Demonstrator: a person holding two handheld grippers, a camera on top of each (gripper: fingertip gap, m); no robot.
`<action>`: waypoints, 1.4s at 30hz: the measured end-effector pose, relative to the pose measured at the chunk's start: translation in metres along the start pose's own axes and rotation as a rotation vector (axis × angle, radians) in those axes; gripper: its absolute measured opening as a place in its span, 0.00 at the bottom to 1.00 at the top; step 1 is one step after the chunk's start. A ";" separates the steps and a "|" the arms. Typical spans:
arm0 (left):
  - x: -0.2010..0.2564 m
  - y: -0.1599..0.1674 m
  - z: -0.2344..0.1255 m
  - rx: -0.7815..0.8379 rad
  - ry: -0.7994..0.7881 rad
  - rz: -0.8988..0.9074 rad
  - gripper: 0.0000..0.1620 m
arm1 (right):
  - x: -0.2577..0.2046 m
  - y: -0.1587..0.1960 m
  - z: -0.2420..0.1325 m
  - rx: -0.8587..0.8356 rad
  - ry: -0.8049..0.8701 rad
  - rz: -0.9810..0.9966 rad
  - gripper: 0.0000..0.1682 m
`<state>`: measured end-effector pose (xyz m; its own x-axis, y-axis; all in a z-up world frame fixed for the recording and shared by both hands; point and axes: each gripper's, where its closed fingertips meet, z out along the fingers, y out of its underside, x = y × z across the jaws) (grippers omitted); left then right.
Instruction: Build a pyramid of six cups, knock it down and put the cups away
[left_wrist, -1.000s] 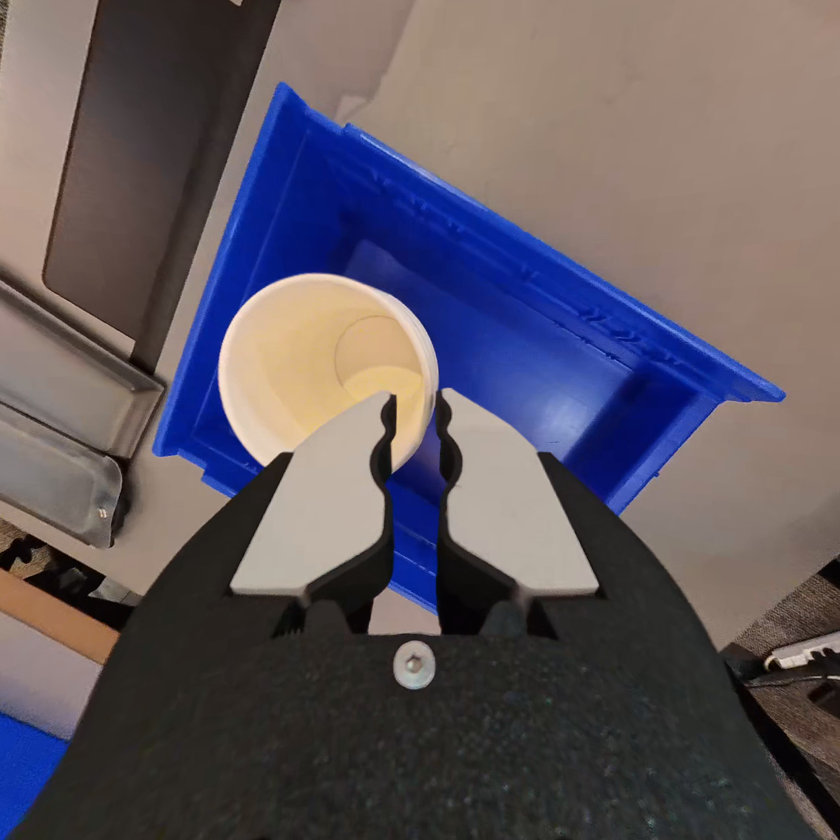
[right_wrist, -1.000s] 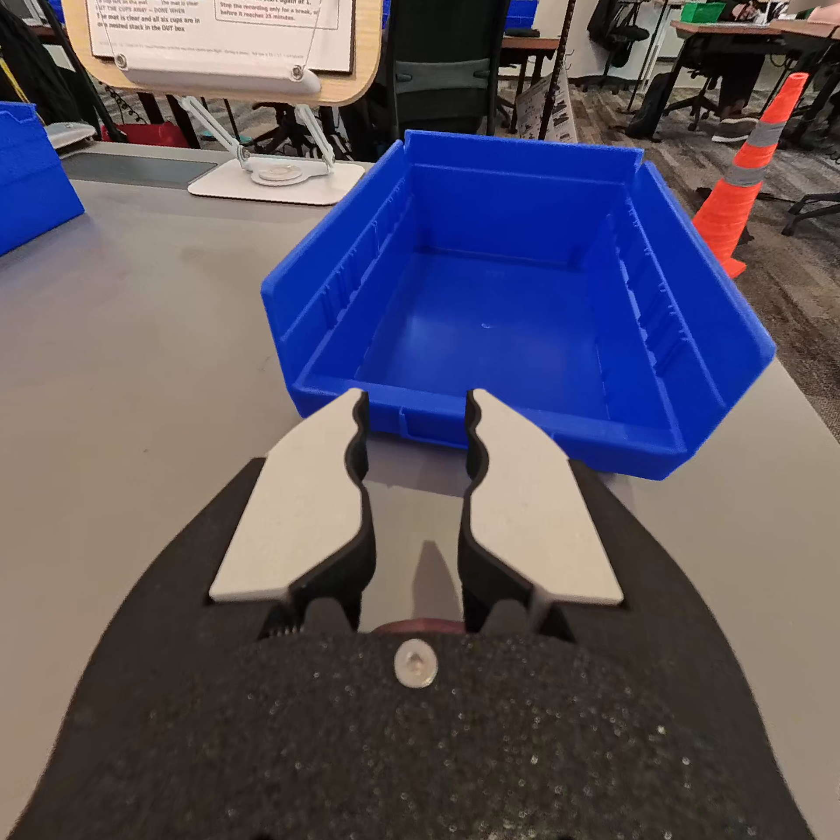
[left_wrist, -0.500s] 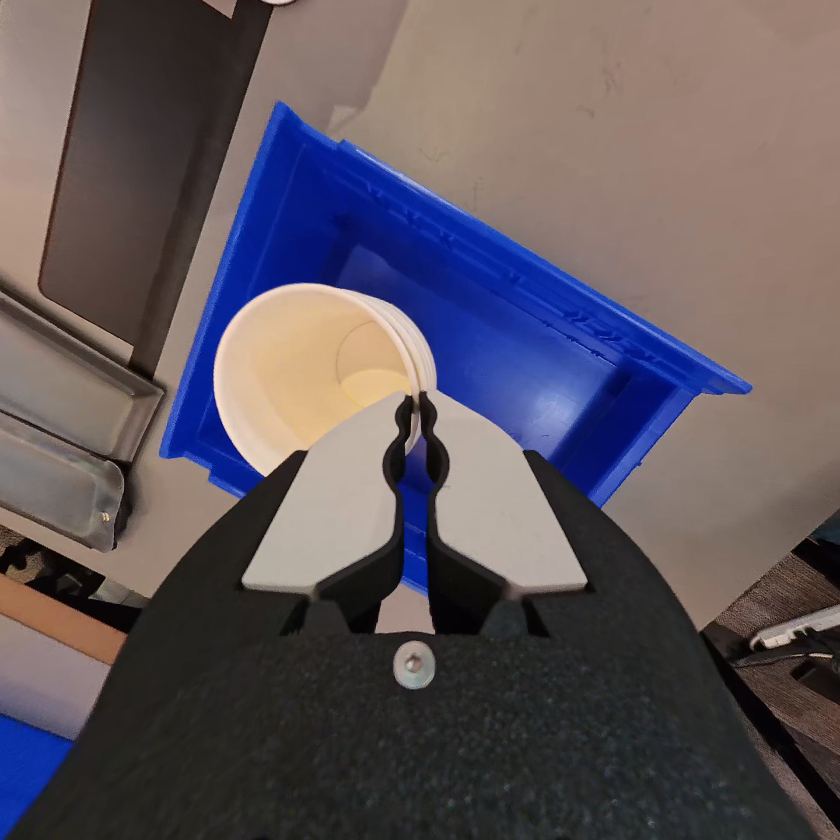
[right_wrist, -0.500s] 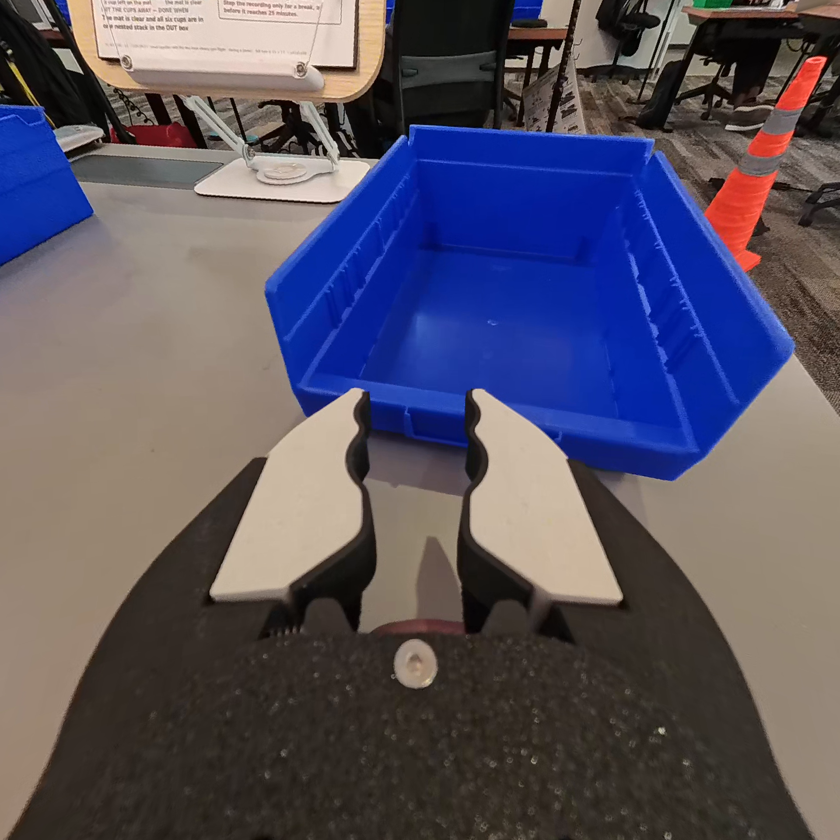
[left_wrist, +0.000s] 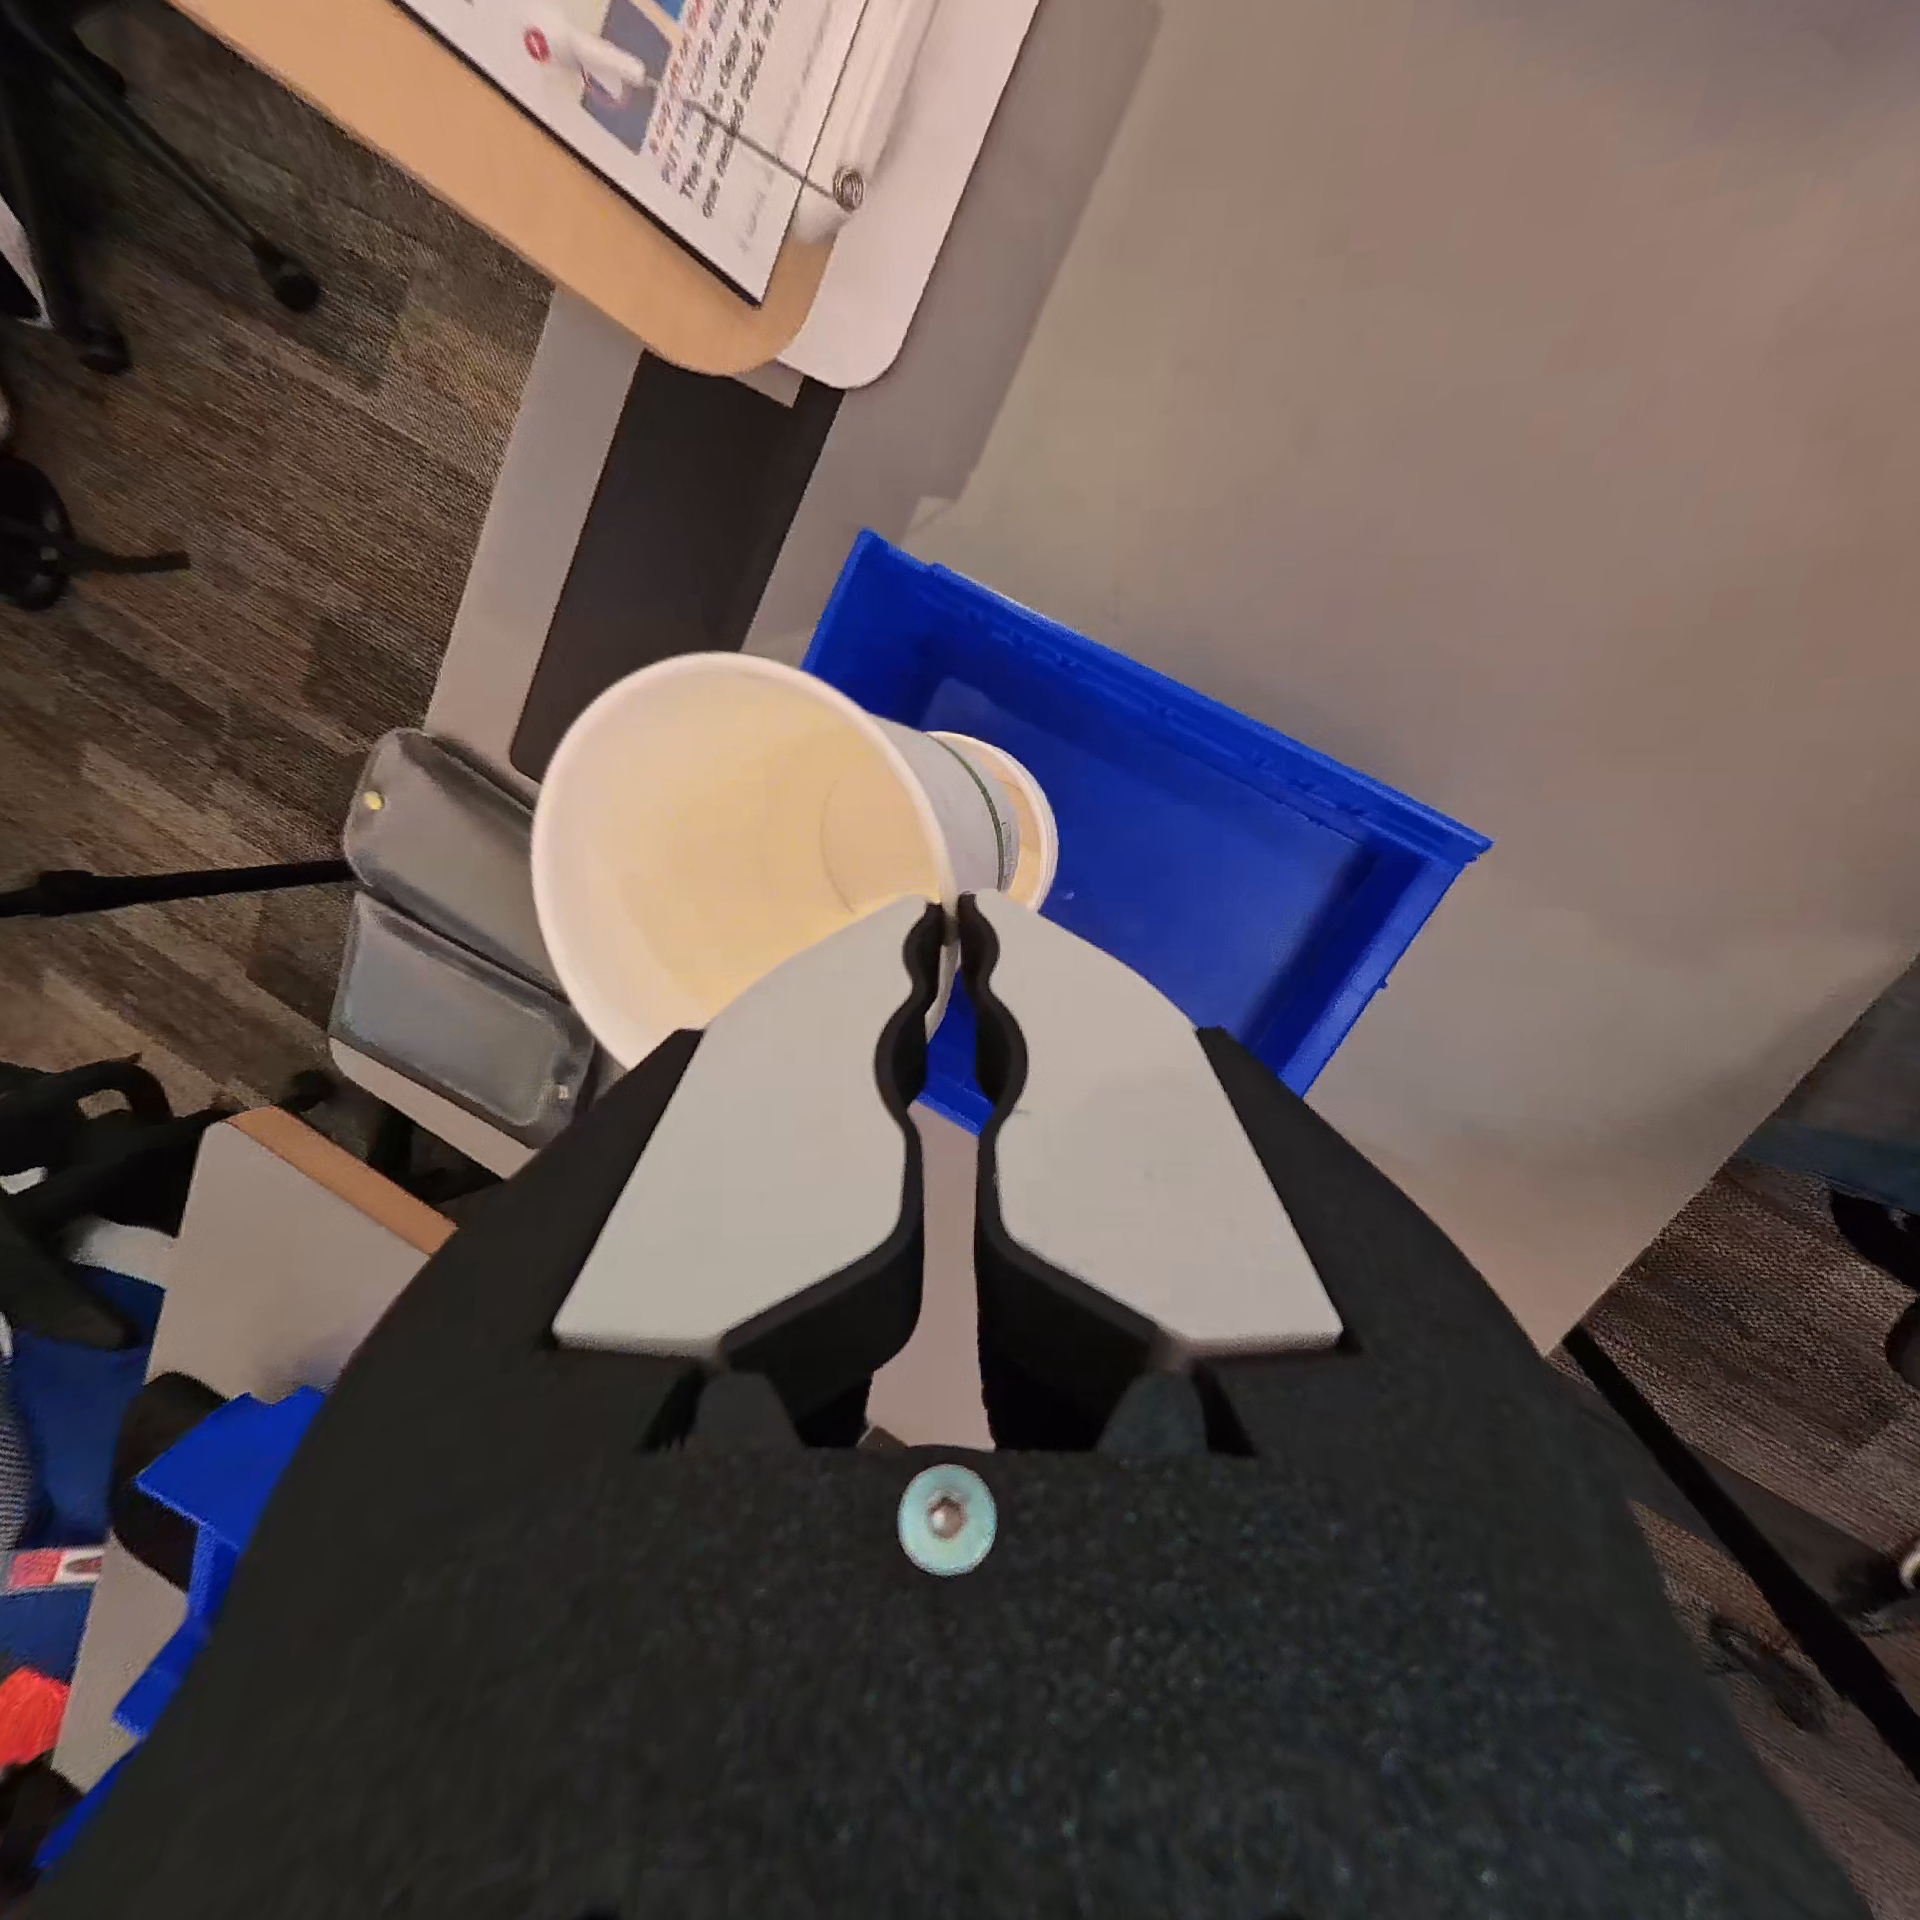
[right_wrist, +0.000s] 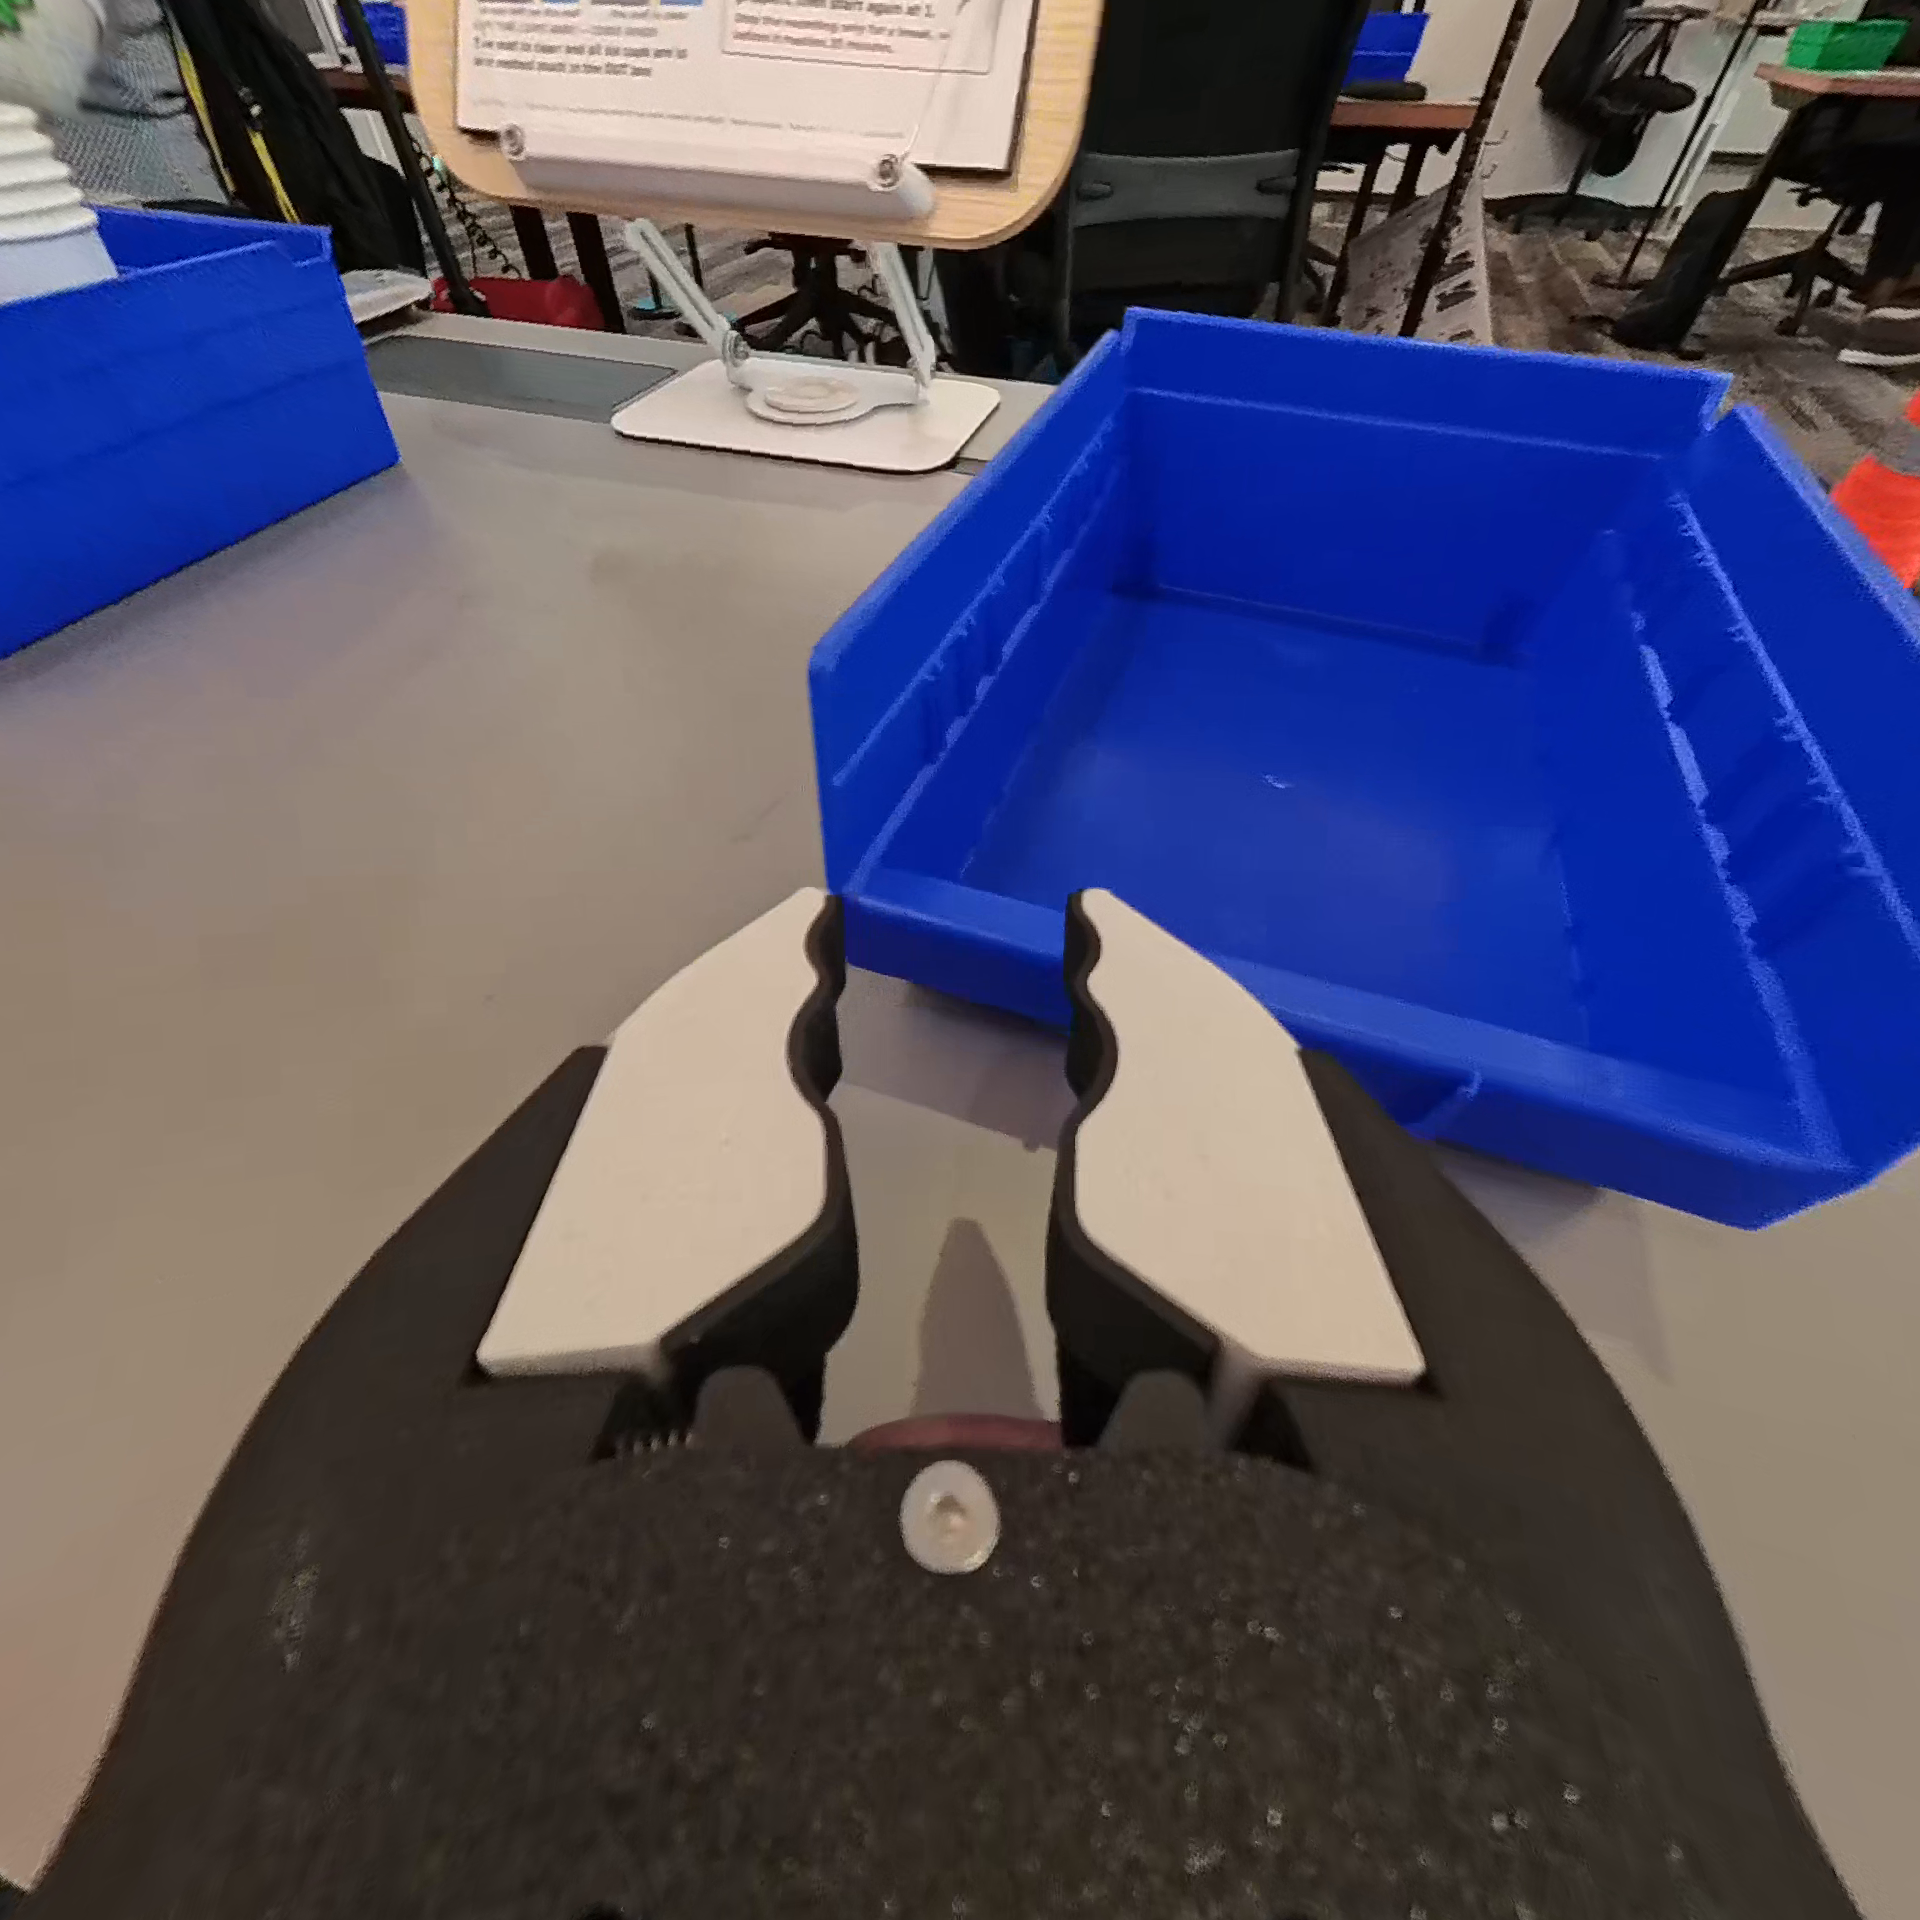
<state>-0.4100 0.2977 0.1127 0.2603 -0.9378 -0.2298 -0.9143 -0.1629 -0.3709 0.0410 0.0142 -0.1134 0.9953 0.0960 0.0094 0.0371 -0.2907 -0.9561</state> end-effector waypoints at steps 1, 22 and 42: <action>0.003 -0.002 -0.007 0.010 -0.002 0.008 0.01 | -0.002 0.000 0.000 0.000 -0.002 -0.010 0.24; 0.175 -0.160 -0.002 1.141 0.503 -0.253 0.01 | -0.154 -0.065 0.033 0.111 -0.586 0.105 0.42; 0.244 -0.139 0.064 1.225 0.752 -0.443 0.02 | -0.175 -0.141 0.081 0.217 -0.983 0.334 0.46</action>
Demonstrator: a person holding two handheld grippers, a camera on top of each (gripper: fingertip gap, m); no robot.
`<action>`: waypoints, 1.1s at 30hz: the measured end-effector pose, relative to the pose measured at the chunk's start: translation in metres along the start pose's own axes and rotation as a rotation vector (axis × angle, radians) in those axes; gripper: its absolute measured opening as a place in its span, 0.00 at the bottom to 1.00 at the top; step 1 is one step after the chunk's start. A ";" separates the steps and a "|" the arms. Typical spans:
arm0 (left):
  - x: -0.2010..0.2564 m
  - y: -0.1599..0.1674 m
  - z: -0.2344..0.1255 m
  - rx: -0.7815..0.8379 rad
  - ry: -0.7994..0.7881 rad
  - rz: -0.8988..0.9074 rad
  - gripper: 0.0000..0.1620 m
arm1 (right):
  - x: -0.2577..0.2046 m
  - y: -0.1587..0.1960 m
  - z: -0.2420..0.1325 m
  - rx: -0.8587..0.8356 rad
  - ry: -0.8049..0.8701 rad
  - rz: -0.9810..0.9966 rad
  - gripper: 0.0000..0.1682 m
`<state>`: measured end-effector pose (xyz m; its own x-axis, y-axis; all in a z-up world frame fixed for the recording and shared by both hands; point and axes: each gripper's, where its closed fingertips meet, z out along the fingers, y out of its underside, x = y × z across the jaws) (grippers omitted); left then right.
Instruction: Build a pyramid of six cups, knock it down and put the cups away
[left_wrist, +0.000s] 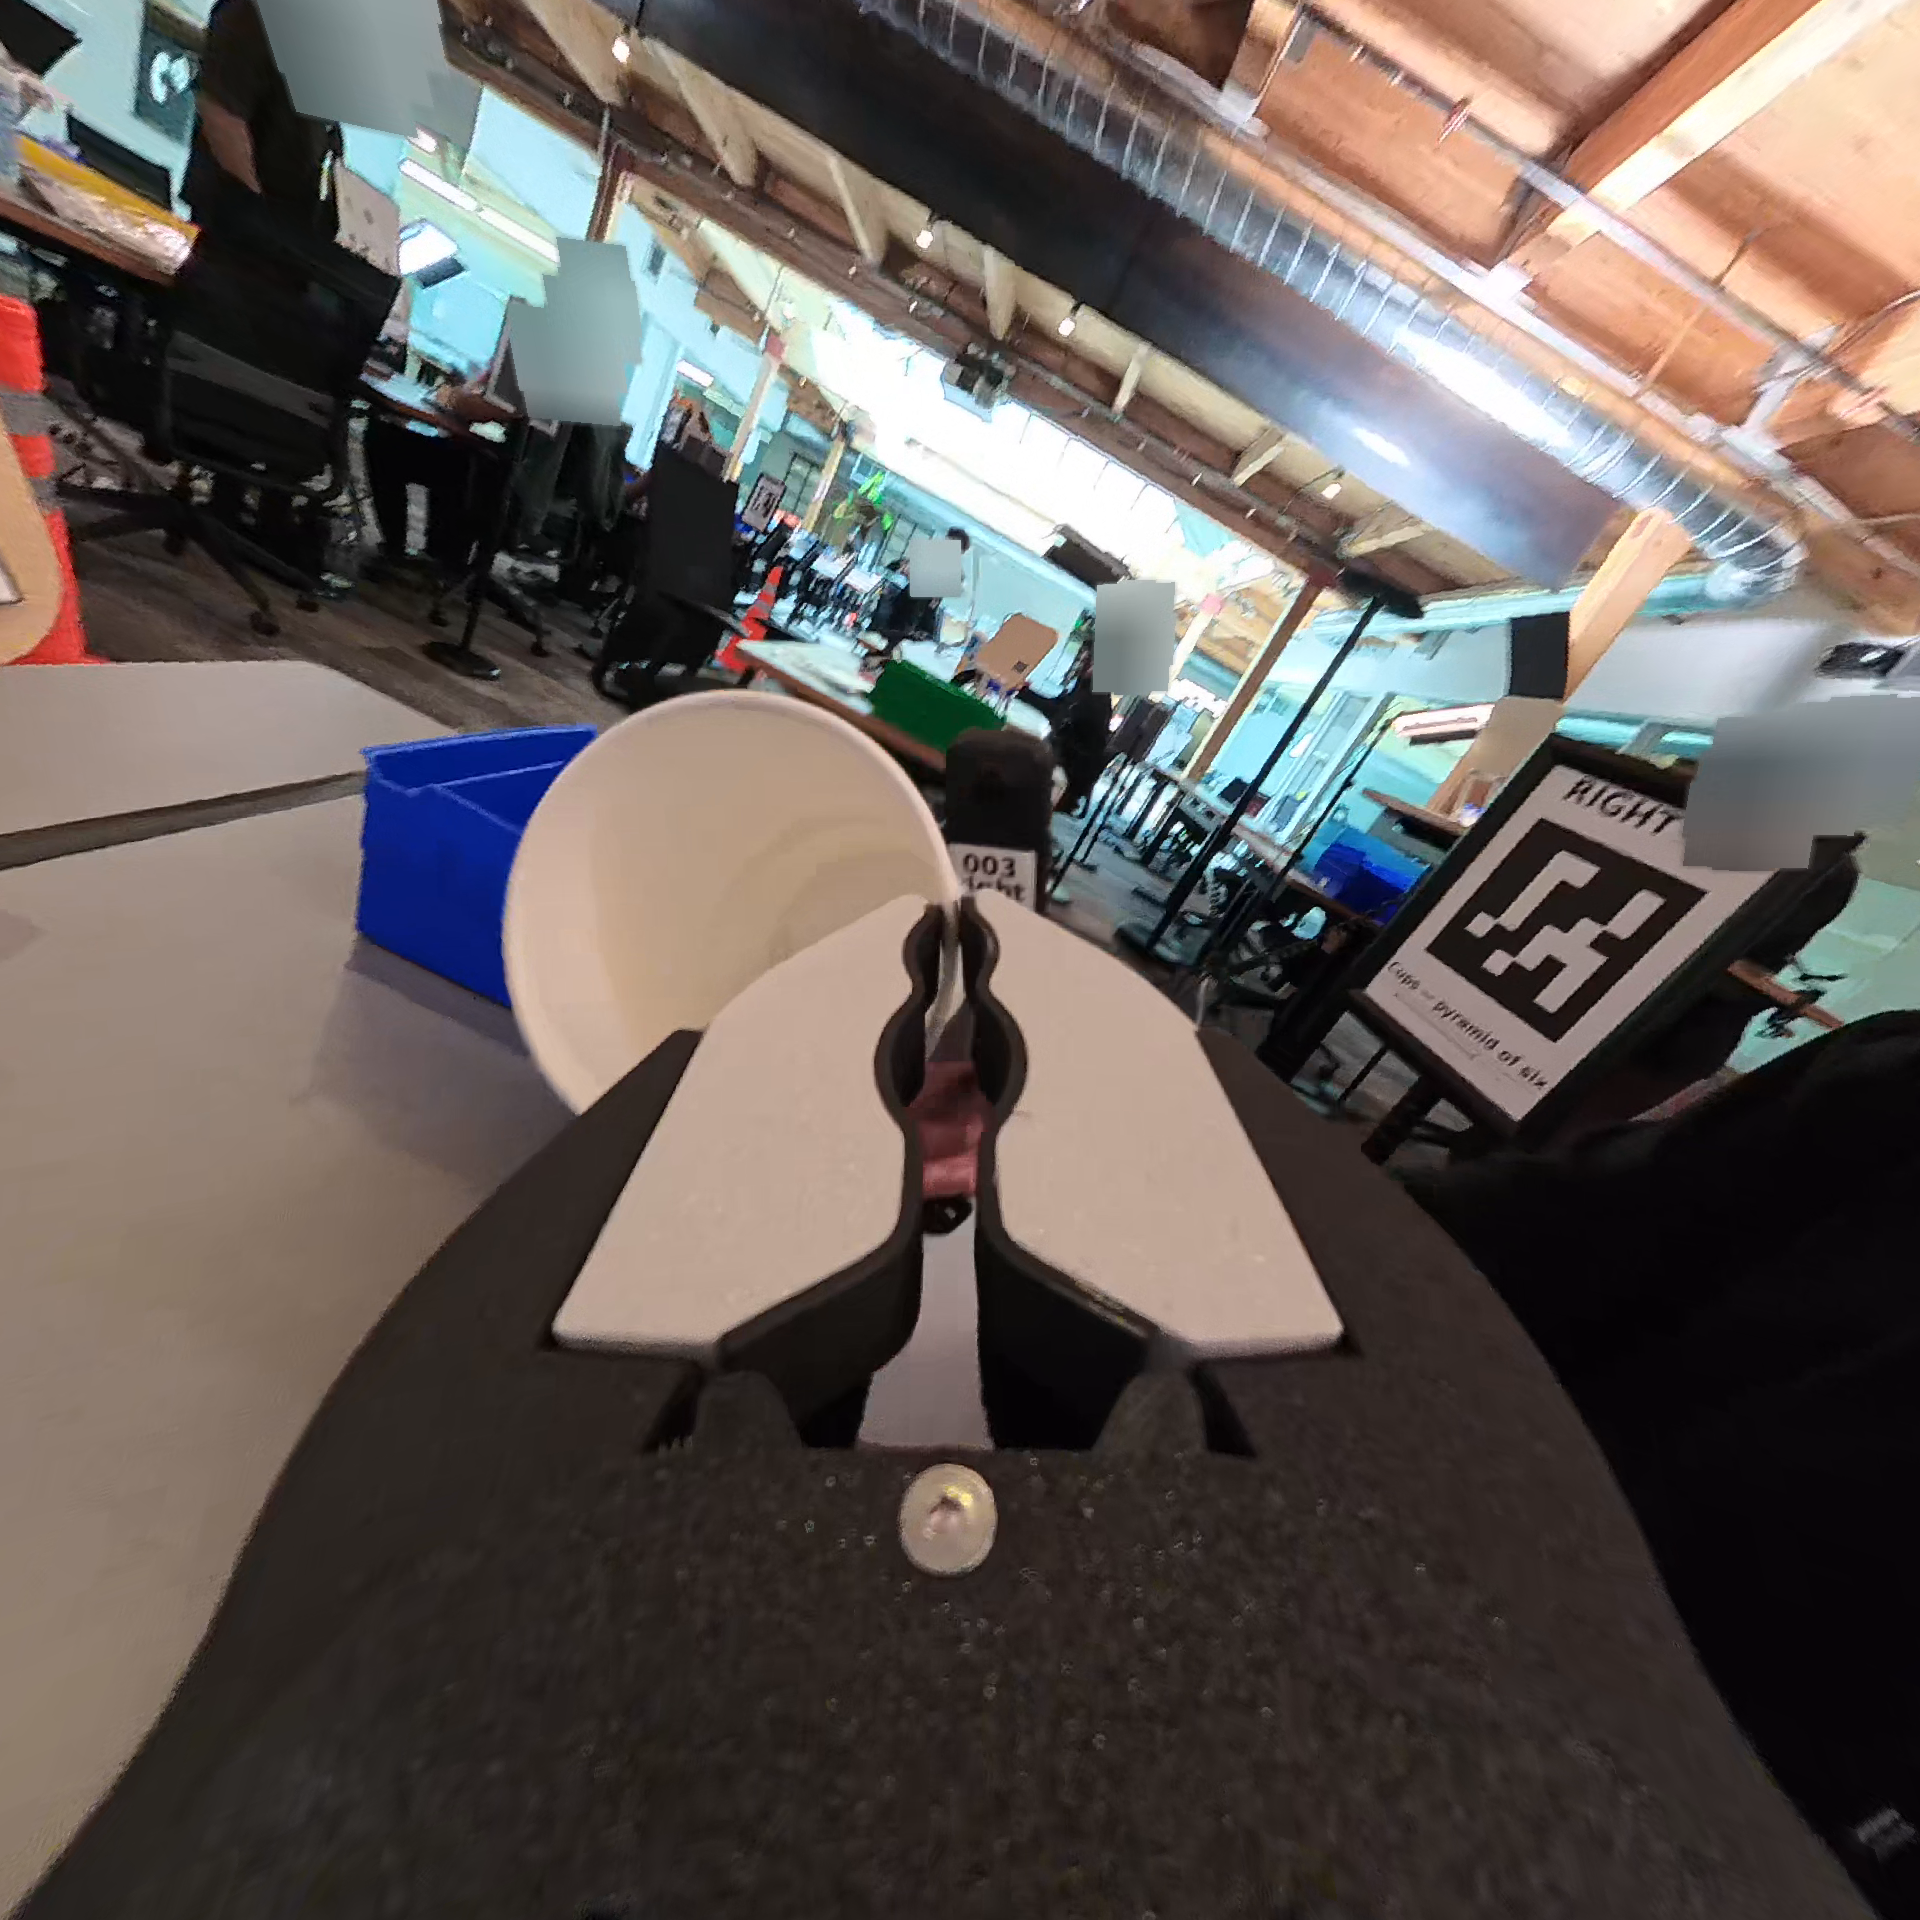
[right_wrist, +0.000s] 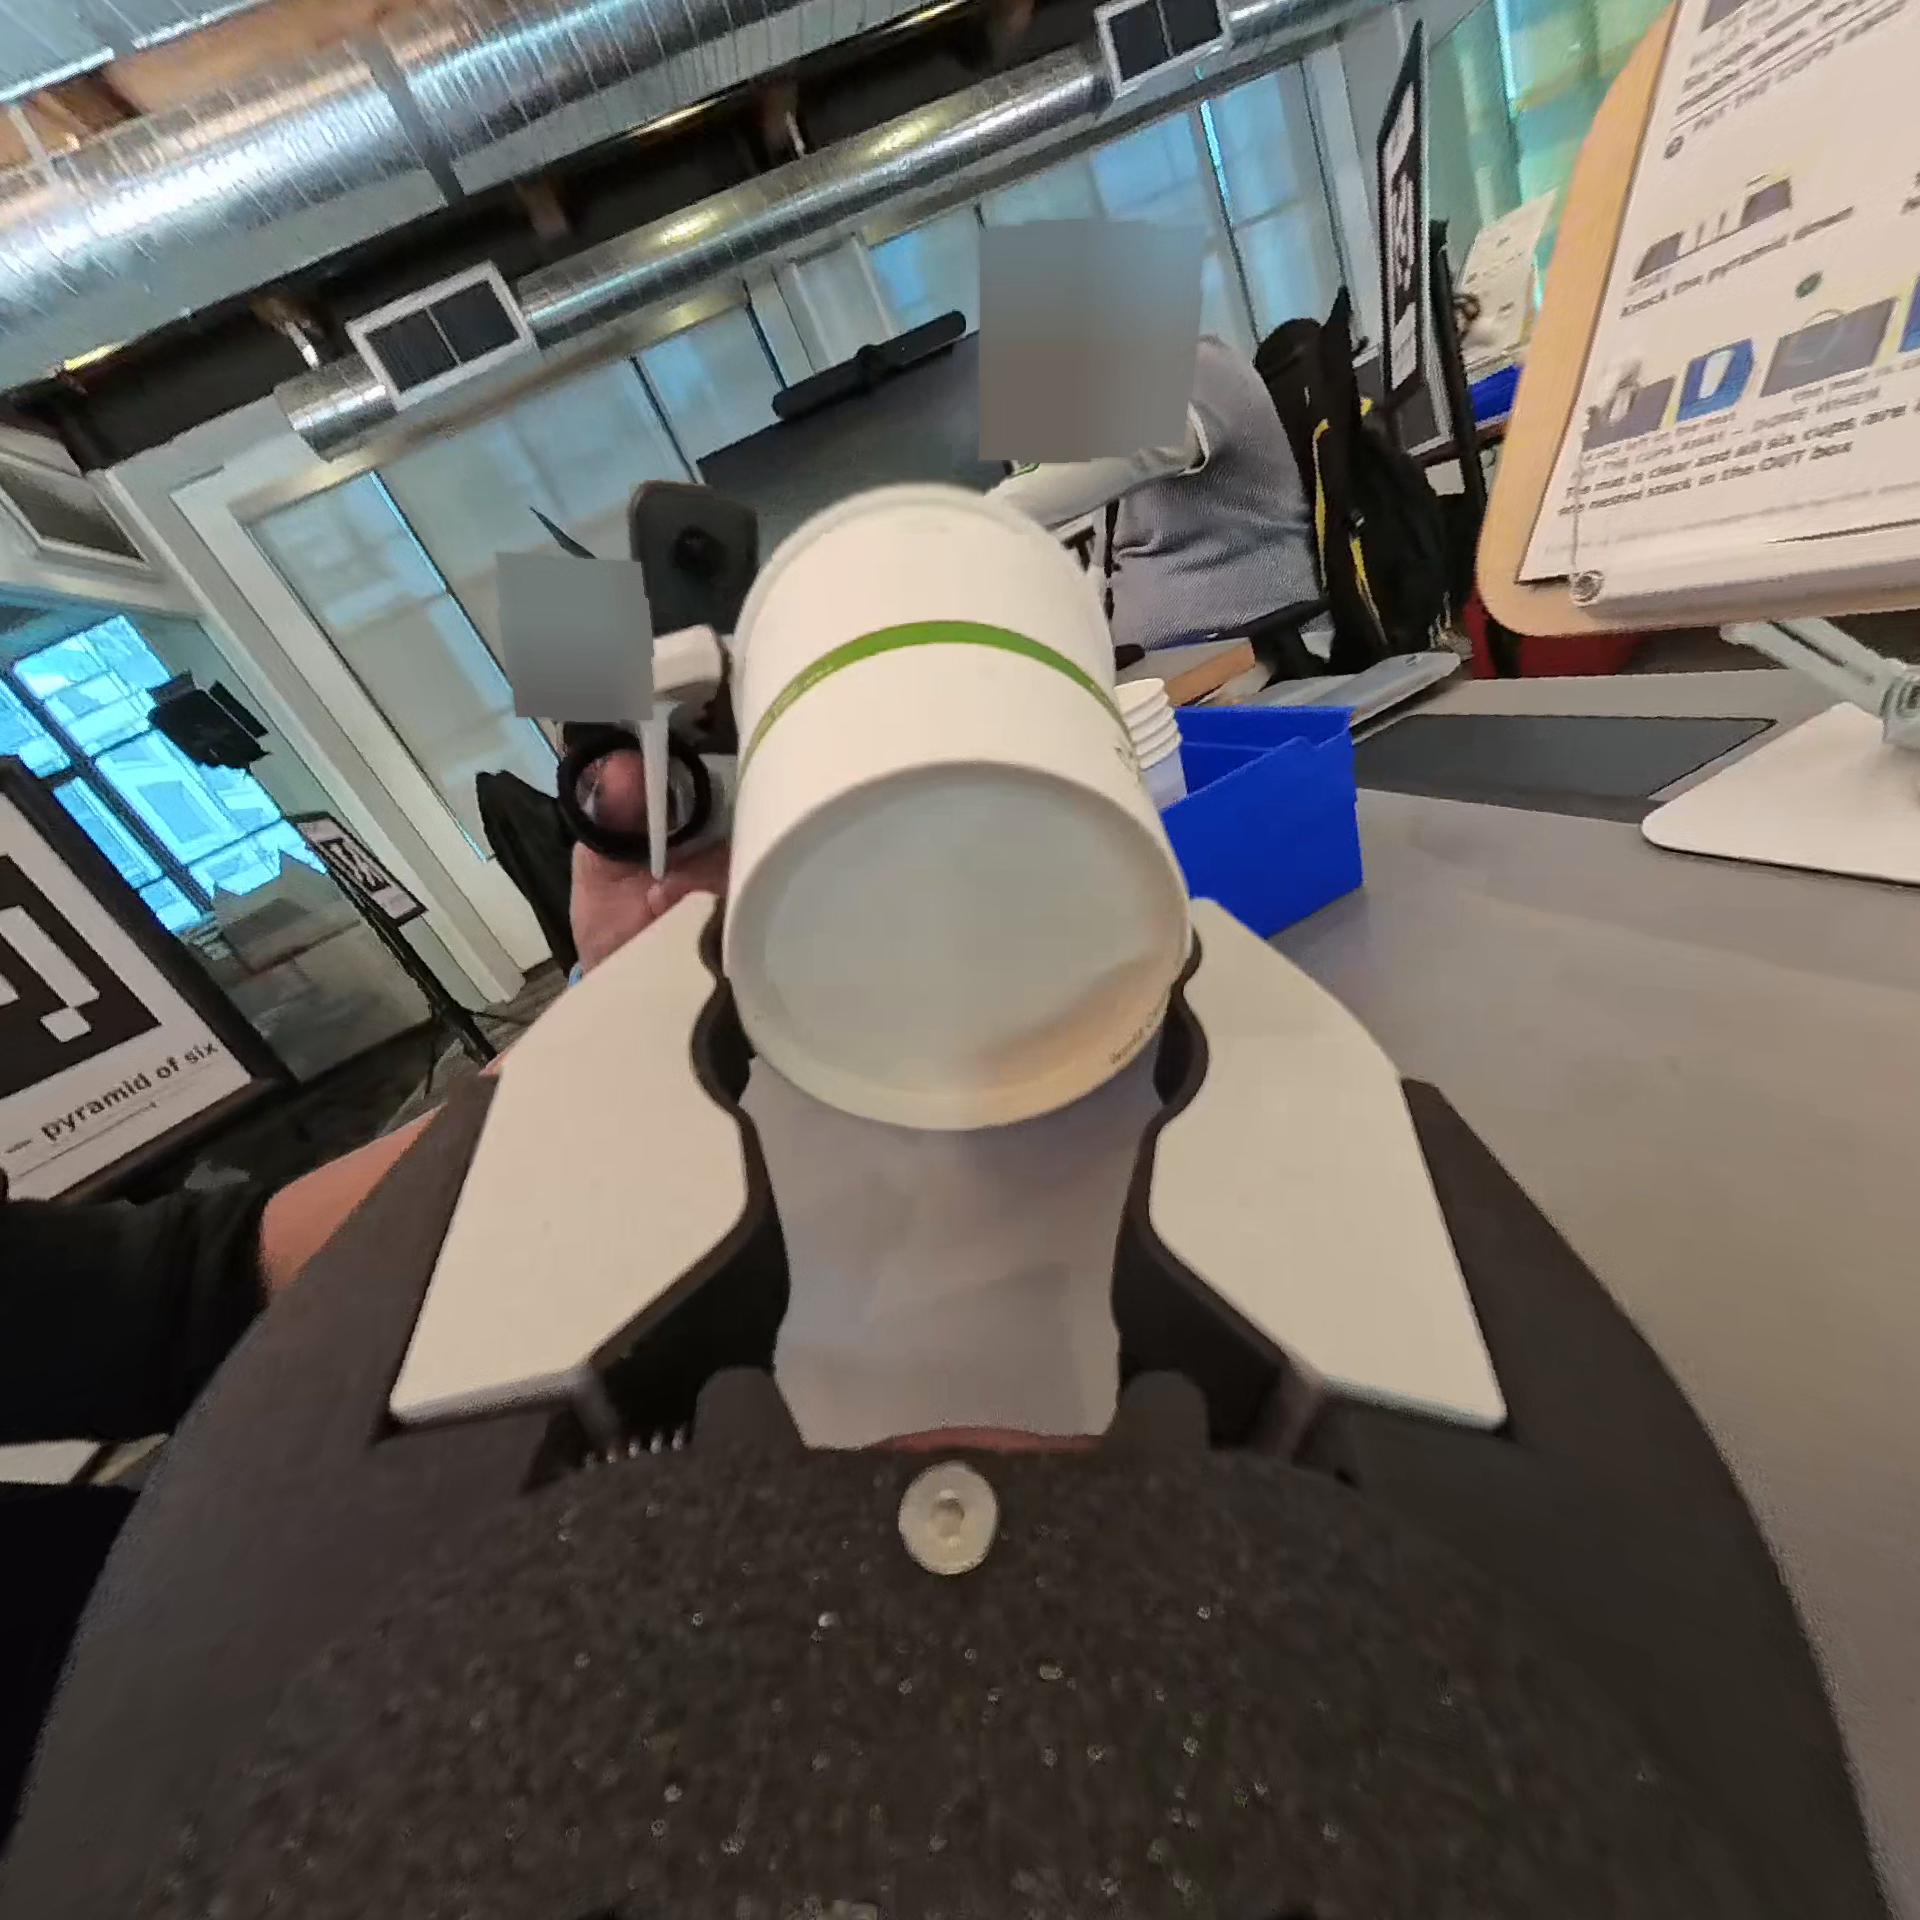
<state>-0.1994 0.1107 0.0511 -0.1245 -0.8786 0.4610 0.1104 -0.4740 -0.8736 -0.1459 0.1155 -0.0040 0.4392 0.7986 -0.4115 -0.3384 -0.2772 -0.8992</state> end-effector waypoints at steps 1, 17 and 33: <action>-0.003 0.003 -0.001 -0.035 -0.030 0.017 0.05 | 0.005 0.000 -0.001 -0.009 0.026 0.019 0.46; -0.043 0.037 0.002 -1.212 -0.588 1.229 0.55 | 0.020 0.015 -0.002 -0.150 0.155 0.205 0.46; -0.097 0.083 0.030 -1.226 -0.678 1.220 0.54 | 0.025 0.016 -0.011 -0.158 0.229 0.169 0.45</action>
